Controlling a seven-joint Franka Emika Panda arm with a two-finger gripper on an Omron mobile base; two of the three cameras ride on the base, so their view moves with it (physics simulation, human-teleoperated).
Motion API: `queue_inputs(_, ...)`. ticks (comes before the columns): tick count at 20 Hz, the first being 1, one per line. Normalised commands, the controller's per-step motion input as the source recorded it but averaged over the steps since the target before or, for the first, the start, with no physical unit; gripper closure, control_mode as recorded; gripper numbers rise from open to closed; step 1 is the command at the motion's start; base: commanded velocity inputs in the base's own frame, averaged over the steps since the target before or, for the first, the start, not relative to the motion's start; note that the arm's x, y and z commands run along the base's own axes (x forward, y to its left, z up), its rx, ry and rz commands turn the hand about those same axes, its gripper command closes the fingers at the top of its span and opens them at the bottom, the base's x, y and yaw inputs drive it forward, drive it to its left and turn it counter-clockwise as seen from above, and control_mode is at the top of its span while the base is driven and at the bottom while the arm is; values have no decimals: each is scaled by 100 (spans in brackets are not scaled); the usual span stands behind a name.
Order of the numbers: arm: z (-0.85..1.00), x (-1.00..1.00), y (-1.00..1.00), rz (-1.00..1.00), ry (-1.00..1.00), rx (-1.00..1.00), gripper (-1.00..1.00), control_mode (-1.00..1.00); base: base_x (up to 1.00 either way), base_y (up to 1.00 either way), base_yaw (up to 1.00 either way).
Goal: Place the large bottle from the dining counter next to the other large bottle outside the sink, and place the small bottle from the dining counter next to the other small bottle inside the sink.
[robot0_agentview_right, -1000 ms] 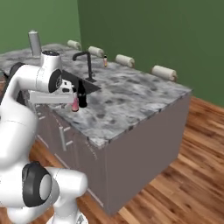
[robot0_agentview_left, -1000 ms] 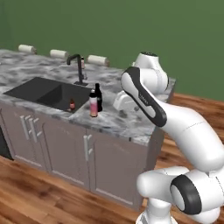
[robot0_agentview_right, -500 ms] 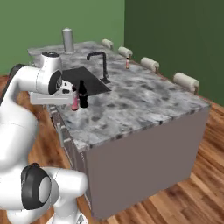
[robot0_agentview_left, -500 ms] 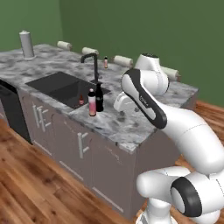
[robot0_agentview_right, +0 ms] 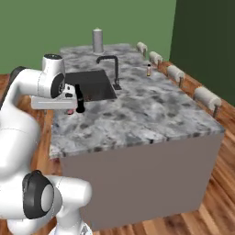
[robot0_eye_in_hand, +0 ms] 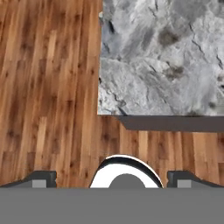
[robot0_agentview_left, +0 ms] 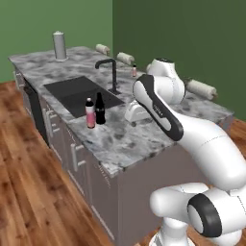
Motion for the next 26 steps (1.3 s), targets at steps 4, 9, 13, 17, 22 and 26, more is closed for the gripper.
queue_inputs(4,0,0,0,0,0,0,-100,100,18,-100,44)
queue_inputs(9,0,0,0,0,0,0,-100,100,37,-100,44)
queue_inputs(13,0,0,0,0,0,0,-100,100,34,-100,44)
queue_inputs(17,0,0,0,0,0,0,-100,100,32,-100,41)
queue_inputs(22,0,0,0,0,0,0,-100,100,36,-100,41)
queue_inputs(26,0,0,0,0,0,0,-100,100,47,-100,41)
